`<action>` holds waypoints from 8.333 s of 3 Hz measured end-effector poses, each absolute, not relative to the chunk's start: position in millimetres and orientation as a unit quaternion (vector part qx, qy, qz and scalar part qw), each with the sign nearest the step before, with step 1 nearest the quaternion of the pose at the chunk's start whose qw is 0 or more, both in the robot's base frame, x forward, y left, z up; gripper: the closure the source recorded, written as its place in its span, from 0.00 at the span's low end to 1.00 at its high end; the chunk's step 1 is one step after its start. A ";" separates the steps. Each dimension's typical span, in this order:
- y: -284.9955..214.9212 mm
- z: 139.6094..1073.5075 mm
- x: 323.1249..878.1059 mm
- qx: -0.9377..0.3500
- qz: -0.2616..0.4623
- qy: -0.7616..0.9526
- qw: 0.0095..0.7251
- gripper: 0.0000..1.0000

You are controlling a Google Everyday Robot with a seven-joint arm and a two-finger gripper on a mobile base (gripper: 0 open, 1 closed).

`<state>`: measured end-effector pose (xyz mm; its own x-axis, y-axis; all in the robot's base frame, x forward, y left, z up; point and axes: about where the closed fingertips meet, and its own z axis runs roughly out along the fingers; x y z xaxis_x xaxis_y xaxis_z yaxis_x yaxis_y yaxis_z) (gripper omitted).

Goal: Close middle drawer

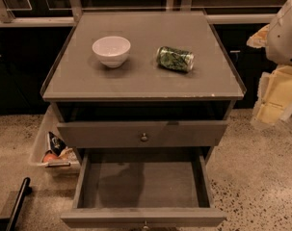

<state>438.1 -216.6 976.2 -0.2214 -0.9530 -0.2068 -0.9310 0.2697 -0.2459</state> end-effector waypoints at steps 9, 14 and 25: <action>-226.4 779.1 361.5 -0.624 0.020 0.770 0.133 0.98; -214.0 584.1 378.6 -0.550 0.119 0.794 0.231 1.00; -193.5 394.0 353.8 -0.590 0.166 0.759 0.221 0.58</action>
Offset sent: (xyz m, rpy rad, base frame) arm -0.0258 0.0043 -0.0690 0.0197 0.0554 0.0936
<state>353.8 -193.5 394.0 -0.2066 -0.8222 -0.5304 -0.9685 0.2489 -0.0086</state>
